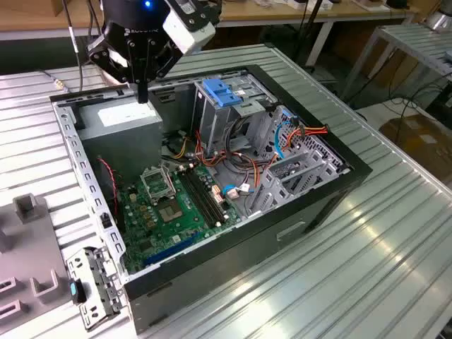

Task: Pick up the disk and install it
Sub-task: 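Reach for the disk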

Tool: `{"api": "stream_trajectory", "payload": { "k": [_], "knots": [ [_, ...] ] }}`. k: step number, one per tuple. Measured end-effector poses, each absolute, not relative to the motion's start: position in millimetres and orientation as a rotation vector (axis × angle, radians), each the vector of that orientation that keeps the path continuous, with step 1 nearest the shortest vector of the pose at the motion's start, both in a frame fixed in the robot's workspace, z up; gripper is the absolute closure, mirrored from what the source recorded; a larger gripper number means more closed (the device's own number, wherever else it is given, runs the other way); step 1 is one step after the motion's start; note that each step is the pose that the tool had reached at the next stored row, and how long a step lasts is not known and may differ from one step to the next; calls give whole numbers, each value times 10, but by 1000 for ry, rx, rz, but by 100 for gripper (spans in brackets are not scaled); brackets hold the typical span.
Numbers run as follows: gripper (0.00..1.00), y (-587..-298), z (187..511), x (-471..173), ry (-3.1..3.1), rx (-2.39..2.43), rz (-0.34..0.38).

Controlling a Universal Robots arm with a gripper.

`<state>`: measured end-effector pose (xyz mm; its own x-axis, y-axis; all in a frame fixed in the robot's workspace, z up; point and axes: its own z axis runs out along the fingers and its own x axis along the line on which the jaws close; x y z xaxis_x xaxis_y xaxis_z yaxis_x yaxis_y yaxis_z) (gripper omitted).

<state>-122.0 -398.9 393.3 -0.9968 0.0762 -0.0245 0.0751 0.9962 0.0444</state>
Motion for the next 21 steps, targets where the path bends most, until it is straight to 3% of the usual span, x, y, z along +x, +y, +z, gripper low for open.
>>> {"api": "stream_trajectory", "payload": {
  "k": [21],
  "knots": [
    [89,-3989,3933,-1326,3113,118,68]
  ]
}}
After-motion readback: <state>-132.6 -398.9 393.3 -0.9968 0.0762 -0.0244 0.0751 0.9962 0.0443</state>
